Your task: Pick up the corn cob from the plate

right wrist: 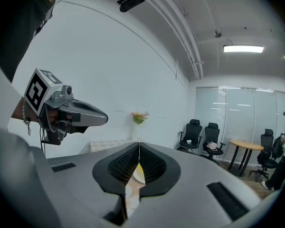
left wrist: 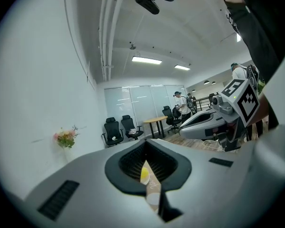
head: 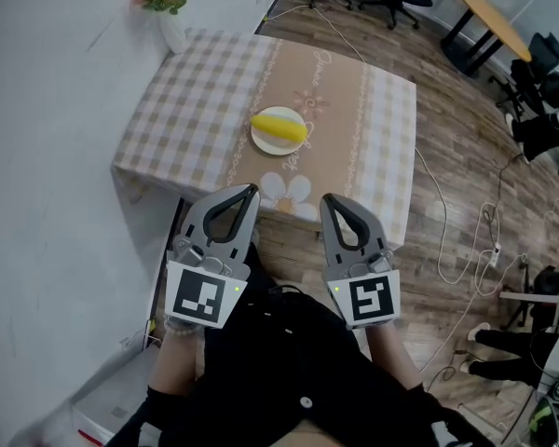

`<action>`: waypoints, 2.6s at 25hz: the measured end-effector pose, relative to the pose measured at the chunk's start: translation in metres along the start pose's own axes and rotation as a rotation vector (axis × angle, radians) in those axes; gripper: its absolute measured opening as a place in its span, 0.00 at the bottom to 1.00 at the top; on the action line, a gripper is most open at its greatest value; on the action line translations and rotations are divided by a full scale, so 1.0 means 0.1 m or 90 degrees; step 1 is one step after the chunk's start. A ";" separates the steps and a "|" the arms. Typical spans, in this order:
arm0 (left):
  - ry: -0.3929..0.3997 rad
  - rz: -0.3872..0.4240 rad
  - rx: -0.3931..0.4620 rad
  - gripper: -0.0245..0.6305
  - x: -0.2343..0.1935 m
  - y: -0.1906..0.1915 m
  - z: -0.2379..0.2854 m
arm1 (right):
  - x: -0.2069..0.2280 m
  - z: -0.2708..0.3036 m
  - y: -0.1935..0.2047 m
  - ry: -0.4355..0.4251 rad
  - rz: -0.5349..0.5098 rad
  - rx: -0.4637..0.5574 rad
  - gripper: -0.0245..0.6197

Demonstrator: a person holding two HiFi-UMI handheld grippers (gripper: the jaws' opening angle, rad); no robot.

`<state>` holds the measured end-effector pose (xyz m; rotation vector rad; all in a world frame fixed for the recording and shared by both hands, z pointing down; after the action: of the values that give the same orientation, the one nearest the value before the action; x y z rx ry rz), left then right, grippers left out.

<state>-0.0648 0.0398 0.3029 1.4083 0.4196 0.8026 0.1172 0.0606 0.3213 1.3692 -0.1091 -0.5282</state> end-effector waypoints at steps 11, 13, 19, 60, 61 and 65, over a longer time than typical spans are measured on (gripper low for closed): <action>0.038 0.005 0.010 0.06 -0.65 -0.04 0.51 | 0.21 0.66 -0.18 0.036 0.013 -0.006 0.10; 0.052 0.009 0.014 0.06 -0.76 -0.06 0.62 | 0.26 0.76 -0.21 0.052 0.015 -0.009 0.10; 0.091 0.015 0.030 0.06 -1.10 -0.05 0.91 | 0.37 1.07 -0.30 0.095 0.015 -0.019 0.10; 0.198 0.033 0.022 0.06 -1.92 0.30 1.65 | 0.48 1.98 -0.33 0.162 0.038 -0.082 0.10; 0.201 0.036 0.018 0.06 -1.90 0.31 1.68 | 0.51 1.98 -0.30 0.162 0.040 -0.086 0.10; 0.207 0.042 0.005 0.06 -1.82 0.34 1.81 | 0.61 1.94 -0.19 0.161 0.051 -0.099 0.10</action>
<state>-0.0708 -0.2184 0.3272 1.3067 0.6290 1.0899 0.0930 -0.1417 0.3306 1.2629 0.0814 -0.2881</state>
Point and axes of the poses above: the fingertips, and each gripper's own axes: z forward along the fingers, x to its right, y out of its underside, the point moved 8 cm from there along -z, backward along the fingers, and after that the axes turned 3 degrees about y, right-handed, at the moved point
